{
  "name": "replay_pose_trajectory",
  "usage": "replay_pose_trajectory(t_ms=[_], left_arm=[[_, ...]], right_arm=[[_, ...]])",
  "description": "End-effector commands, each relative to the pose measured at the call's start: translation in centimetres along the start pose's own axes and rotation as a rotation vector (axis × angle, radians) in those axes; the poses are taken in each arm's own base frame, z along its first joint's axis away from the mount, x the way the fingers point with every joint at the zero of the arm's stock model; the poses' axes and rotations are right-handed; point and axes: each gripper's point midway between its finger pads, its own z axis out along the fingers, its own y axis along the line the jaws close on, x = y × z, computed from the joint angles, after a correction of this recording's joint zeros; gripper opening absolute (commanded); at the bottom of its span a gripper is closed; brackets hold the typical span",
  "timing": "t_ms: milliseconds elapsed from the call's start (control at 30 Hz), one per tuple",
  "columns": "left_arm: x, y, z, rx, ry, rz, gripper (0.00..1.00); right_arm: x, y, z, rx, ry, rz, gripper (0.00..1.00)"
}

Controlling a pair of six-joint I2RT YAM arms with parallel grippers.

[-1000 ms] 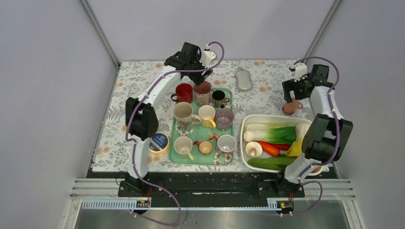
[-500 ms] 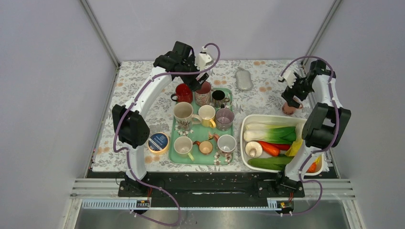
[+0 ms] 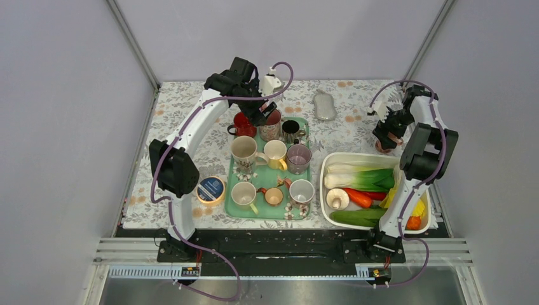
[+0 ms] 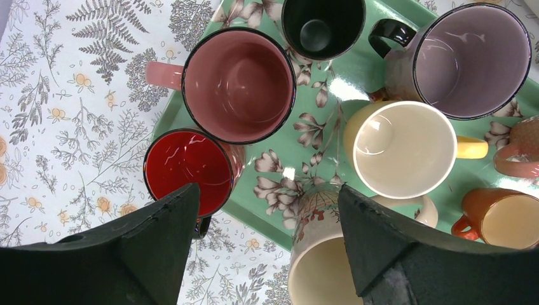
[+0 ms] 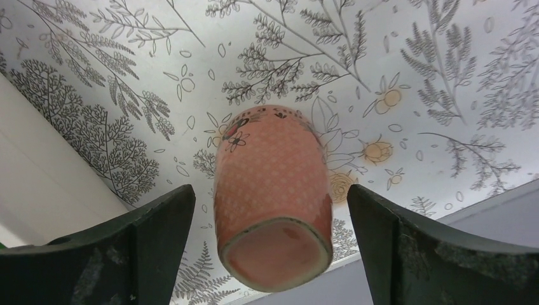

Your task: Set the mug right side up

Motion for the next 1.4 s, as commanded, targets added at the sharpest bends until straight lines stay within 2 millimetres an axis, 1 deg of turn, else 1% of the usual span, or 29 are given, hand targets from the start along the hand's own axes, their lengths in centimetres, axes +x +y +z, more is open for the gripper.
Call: replay_pose_trajectory(t_ms=[0, 100, 167, 200, 267, 333, 433, 467, 567, 600, 667, 733, 833, 900, 967, 1033, 1067, 1133, 1200, 1267, 1367], left_arm=[[-1.4, 0.1, -1.1, 0.000, -0.055, 0.025, 0.83], [-1.6, 0.3, -1.0, -0.002, -0.056, 0.028, 0.83], [-1.6, 0.4, -1.0, -0.006, -0.056, 0.028, 0.83], [-1.5, 0.3, -1.0, -0.005, -0.054, 0.026, 0.83], [-1.5, 0.3, -1.1, 0.000, -0.054, 0.026, 0.83], [-1.5, 0.2, -1.2, 0.000, -0.052, 0.031, 0.83], [-1.4, 0.3, -1.2, -0.004, -0.049, 0.032, 0.83], [-1.4, 0.3, -1.3, -0.005, -0.050, 0.031, 0.83], [-1.4, 0.0, -1.5, -0.002, -0.053, 0.033, 0.83], [-1.5, 0.0, -1.7, -0.002, -0.056, 0.033, 0.83], [-1.7, 0.0, -2.1, -0.005, -0.062, 0.036, 0.83], [-1.9, -0.2, -2.5, -0.001, -0.074, 0.036, 0.83], [-2.3, -0.8, -3.1, 0.016, -0.091, 0.028, 0.83], [-2.8, -1.0, -3.6, 0.020, -0.109, 0.021, 0.83], [-3.1, -1.2, -4.0, 0.024, -0.122, 0.005, 0.83], [-3.4, -1.6, -4.4, 0.039, -0.138, -0.010, 0.83], [-3.6, -1.9, -4.6, 0.049, -0.148, -0.019, 0.83], [-4.3, -2.5, -5.0, 0.072, -0.174, -0.039, 0.83], [-5.1, -3.0, -5.6, 0.100, -0.207, -0.067, 0.84], [-6.5, -3.6, -6.5, 0.132, -0.257, -0.088, 0.86], [-9.1, -4.4, -8.4, 0.179, -0.338, -0.121, 0.92]], right_arm=[[1.4, 0.1, -0.2, -0.015, 0.069, -0.008, 0.99], [0.5, -0.3, 0.0, -0.009, 0.026, -0.003, 0.99], [0.3, -0.4, -0.1, -0.015, 0.018, 0.005, 0.95], [0.3, -0.5, -0.1, -0.018, 0.021, 0.014, 0.91], [0.2, -0.6, -0.2, -0.016, 0.018, 0.020, 0.79], [0.0, -0.2, 0.0, -0.027, -0.001, 0.004, 0.63], [-0.1, -0.1, 0.4, -0.036, 0.000, 0.013, 0.35], [-0.1, -0.1, 0.4, -0.037, 0.005, 0.017, 0.28], [-0.8, -0.1, -0.1, -0.025, 0.002, 0.011, 0.08], [-1.3, -0.2, -0.5, -0.015, -0.006, 0.005, 0.00], [-2.8, -0.6, -1.6, 0.022, -0.037, 0.004, 0.00], [-4.9, -1.3, -3.1, 0.071, -0.093, 0.022, 0.00], [-8.6, -1.9, -5.8, 0.132, -0.240, 0.042, 0.00], [-10.8, -2.1, -7.5, 0.179, -0.347, 0.017, 0.00], [-12.4, -2.1, -8.9, 0.237, -0.424, -0.009, 0.00], [-13.8, -1.6, -10.3, 0.282, -0.497, -0.030, 0.00], [-14.2, -1.2, -10.7, 0.292, -0.530, -0.031, 0.00], [-16.0, -0.7, -12.5, 0.317, -0.623, -0.039, 0.00], [-18.1, -0.1, -15.2, 0.357, -0.722, -0.044, 0.00], [-20.1, 0.6, -17.5, 0.386, -0.809, -0.026, 0.00], [-23.7, 2.9, -21.5, 0.403, -0.974, -0.052, 0.00]])
